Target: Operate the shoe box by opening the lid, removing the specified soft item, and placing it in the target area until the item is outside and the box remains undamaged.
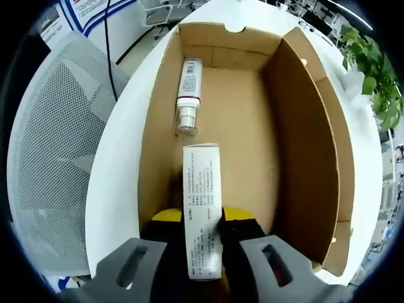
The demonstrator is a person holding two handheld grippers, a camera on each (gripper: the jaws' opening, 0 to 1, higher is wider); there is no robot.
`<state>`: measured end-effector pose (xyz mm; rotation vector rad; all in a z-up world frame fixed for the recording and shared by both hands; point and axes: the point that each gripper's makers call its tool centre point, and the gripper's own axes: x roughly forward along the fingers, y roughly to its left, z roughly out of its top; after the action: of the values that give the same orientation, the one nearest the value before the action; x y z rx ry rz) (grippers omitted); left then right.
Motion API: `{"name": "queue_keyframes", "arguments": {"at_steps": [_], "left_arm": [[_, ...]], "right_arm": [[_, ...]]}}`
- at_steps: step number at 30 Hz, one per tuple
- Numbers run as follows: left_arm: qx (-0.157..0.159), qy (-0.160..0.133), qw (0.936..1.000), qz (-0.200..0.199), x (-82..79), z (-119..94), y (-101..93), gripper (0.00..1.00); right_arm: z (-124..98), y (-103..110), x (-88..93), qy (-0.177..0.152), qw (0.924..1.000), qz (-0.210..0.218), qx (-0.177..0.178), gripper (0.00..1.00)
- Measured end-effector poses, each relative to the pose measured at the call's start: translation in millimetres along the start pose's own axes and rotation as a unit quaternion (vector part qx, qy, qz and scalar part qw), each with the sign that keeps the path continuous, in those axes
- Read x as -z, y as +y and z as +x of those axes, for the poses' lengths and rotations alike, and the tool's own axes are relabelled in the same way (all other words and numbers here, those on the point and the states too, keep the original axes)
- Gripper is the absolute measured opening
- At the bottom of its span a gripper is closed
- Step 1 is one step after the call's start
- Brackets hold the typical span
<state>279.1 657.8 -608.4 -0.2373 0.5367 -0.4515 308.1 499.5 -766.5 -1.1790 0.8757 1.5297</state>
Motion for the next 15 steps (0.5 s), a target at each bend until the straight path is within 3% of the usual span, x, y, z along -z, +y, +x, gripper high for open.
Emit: {"name": "queue_keyframes", "arguments": {"at_steps": [15], "left_arm": [[0.011, 0.003, 0.9995, 0.029, -13.5, 7.5, -3.5, 0.72]], "right_arm": [[-52.0, -23.4, -13.0, -0.049, 0.9964, 0.015, 0.067, 0.18]]}}
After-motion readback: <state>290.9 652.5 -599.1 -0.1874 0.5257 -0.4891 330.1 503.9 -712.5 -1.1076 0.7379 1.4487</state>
